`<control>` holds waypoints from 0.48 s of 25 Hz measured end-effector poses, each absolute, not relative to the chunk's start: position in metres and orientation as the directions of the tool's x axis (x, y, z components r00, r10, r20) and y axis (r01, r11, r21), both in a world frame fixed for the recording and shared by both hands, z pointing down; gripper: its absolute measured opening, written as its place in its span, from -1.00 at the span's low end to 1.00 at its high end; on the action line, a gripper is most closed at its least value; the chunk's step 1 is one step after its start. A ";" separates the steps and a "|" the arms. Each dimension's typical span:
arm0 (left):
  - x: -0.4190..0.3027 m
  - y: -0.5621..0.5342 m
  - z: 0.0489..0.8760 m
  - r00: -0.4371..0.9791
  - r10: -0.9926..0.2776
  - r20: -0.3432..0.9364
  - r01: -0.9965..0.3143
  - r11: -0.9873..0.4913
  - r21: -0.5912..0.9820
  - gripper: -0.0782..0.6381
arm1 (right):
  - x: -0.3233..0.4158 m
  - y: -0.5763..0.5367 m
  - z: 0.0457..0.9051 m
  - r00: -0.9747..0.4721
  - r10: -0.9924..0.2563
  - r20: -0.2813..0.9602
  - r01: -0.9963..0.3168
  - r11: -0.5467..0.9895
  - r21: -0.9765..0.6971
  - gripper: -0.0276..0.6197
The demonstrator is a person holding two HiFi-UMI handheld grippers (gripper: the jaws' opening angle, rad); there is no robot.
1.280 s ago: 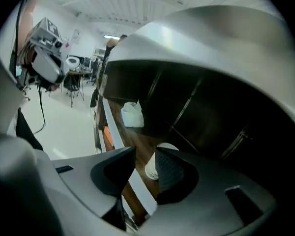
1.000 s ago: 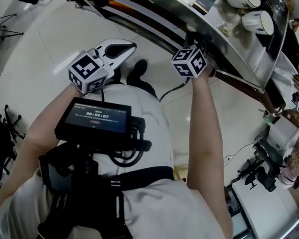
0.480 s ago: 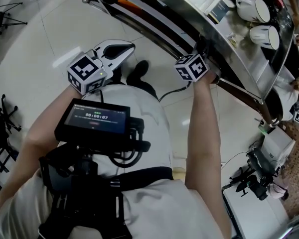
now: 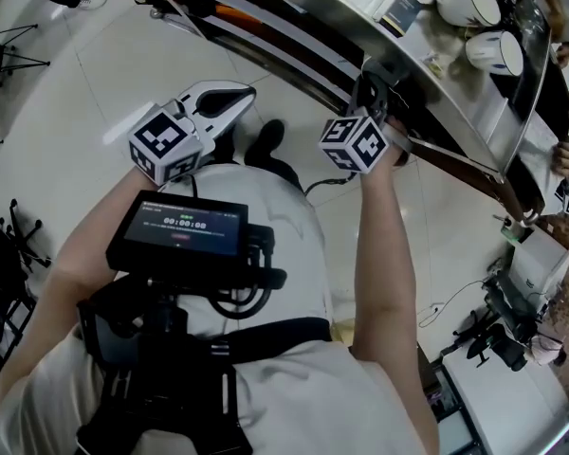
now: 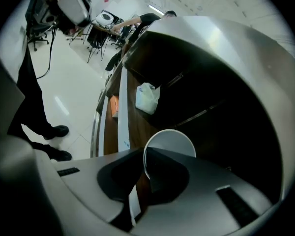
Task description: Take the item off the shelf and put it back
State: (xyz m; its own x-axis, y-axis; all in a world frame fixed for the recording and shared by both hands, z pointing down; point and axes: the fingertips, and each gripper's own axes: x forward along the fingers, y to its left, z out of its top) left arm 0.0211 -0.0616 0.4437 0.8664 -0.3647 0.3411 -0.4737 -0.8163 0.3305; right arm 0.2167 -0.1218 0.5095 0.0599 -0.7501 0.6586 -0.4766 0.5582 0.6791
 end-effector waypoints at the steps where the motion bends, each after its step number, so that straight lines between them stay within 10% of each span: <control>1: 0.021 -0.062 0.443 0.867 -0.363 0.340 -0.472 -0.818 0.330 -0.76 | 0.210 -0.118 0.507 0.035 -0.745 0.666 -0.492 0.567 0.661 -0.85; 12: 0.017 -0.066 0.432 0.885 -0.341 0.317 -0.436 -0.847 0.305 -0.76 | 0.132 -0.080 0.470 -0.235 -0.699 0.675 -0.433 0.697 0.572 -0.85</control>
State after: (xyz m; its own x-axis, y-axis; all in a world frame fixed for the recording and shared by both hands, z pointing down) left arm 0.0170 -0.0665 0.4320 0.8847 -0.3414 0.3174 -0.4361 -0.8466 0.3049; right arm 0.1319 -0.0804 0.4697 -0.2354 -0.6993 0.6750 -0.4327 0.6973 0.5715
